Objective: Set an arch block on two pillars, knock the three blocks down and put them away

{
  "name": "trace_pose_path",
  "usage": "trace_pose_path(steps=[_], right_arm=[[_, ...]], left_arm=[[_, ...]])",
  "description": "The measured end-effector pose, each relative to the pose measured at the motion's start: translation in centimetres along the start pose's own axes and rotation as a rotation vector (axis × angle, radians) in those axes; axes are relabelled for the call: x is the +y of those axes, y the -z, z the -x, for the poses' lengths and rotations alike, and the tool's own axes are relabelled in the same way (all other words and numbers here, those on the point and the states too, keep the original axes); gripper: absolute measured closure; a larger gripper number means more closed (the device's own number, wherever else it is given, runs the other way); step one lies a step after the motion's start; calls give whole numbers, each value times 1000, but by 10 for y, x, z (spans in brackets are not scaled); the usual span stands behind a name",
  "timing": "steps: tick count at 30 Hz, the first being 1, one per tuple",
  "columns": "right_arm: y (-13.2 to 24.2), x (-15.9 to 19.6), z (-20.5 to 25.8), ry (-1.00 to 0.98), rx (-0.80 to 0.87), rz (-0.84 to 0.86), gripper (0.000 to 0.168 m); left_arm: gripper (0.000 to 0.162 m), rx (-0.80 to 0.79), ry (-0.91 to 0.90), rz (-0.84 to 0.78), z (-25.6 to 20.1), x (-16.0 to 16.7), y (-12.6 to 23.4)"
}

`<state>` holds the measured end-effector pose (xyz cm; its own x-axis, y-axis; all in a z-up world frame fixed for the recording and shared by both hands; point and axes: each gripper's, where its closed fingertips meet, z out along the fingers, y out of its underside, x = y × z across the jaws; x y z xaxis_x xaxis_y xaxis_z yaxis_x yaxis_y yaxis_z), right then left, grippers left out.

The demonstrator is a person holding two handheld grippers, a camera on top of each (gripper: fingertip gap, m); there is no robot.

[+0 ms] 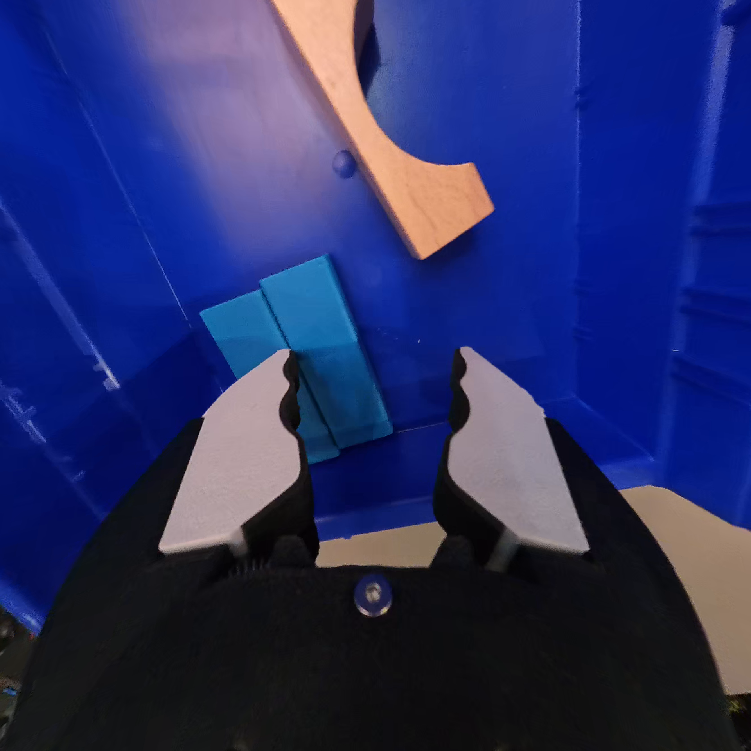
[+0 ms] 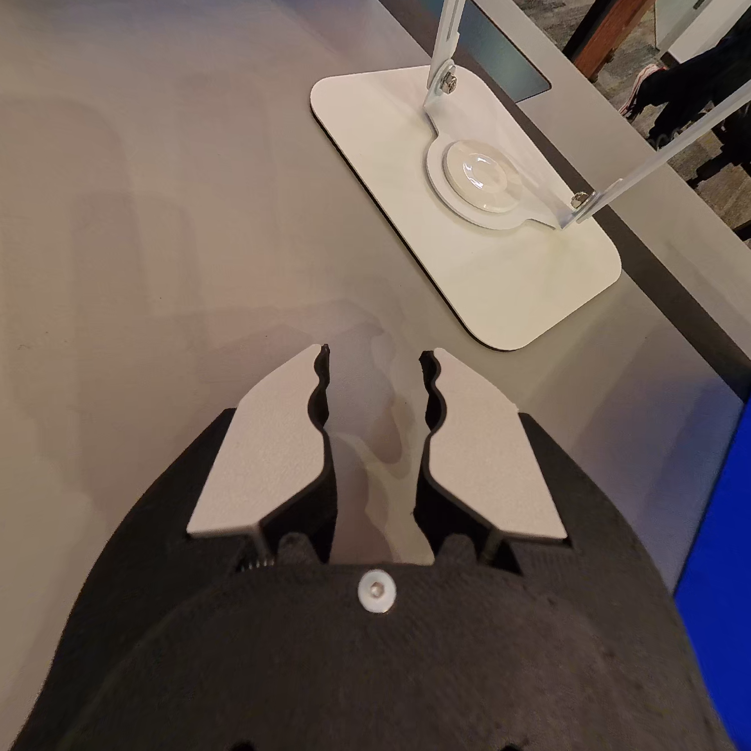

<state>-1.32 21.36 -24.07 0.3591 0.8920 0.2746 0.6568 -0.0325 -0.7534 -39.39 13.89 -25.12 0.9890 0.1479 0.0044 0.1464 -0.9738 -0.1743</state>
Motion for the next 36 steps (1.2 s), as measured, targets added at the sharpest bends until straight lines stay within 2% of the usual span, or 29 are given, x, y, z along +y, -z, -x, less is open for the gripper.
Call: trace_pose_path(steps=[4,5,8,10,12,14,15,21,24,28,30,33,36], right_arm=[[0,0,0,-2,-3,1,123],[0,0,0,-1,-3,2,123],[0,0,0,-1,-4,2,123],[0,0,0,1,-5,3,123],[0,0,0,2,-5,3,123],[0,0,0,0,-6,2,122],[0,0,0,-2,-7,1,123],[0,1,0,-4,-10,2,123],[2,-1,0,-17,-21,-11,122],[6,-7,4,-55,-74,-54,122],[15,-18,8,-41,-104,-110,122],[45,-54,25,-36,-225,-306,124],[78,-84,53,-82,-445,-472,124]], left_arm=[[94,24,40,-12,8,-3,1],[85,9,49,-4,12,-3,0],[82,1,26,14,12,-3,-1],[91,-20,-7,23,9,-3,-2],[103,39,-27,56,-8,2,-6],[117,-55,-56,62,1,2,-12],[126,9,-38,33,-7,-2,-13],[129,7,-68,3,-6,-7,-12],[128,17,-62,-147,-4,-18,5],[129,114,-110,-433,-24,-28,50],[129,246,-219,-650,-59,-26,87],[129,410,-383,-875,-121,-3,131],[129,573,-524,-982,-191,28,149]])
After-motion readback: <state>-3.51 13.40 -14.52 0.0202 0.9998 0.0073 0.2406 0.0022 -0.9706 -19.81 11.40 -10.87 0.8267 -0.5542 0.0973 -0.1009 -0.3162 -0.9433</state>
